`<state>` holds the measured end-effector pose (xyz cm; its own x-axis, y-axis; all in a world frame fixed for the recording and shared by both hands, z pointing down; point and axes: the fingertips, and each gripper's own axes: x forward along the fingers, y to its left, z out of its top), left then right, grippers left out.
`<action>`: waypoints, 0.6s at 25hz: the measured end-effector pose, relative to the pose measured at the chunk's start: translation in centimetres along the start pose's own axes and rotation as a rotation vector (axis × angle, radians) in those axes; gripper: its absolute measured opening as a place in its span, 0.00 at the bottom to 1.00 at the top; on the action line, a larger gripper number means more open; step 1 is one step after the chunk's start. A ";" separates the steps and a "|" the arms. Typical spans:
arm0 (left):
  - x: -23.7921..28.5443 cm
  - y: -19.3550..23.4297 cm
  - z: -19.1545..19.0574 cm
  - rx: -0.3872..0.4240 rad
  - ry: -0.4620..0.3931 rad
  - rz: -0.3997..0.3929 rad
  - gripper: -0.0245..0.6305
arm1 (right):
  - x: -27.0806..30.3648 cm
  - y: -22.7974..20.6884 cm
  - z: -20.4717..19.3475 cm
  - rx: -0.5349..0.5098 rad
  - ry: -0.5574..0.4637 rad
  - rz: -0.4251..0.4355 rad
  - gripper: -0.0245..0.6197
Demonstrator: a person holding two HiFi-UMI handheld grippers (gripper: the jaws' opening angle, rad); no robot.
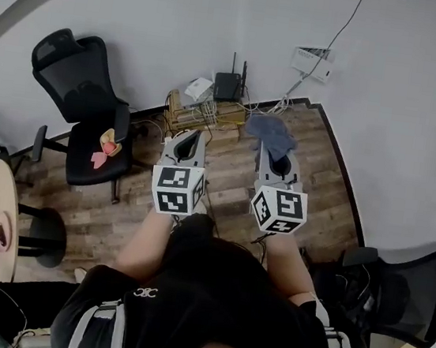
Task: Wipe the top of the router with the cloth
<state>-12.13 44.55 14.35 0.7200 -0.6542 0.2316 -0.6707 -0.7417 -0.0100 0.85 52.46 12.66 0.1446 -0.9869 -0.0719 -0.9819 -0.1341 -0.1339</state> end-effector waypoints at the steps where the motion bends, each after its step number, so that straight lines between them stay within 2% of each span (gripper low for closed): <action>1: 0.3 0.0 0.1 0.004 -0.002 0.002 0.05 | 0.3 -0.2 -0.1 0.004 -0.002 0.001 0.11; 7: 2.9 0.4 0.3 0.000 -0.013 -0.001 0.05 | 2.9 -0.7 -0.1 -0.015 -0.010 0.028 0.11; 15: 8.9 2.4 1.7 -0.014 -0.033 -0.010 0.05 | 9.2 -2.6 0.1 -0.033 -0.004 0.050 0.11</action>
<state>-6.99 36.68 14.77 0.7321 -0.6514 0.1993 -0.6656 -0.7463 0.0061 4.72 43.70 12.20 0.0959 -0.9920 -0.0816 -0.9914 -0.0878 -0.0970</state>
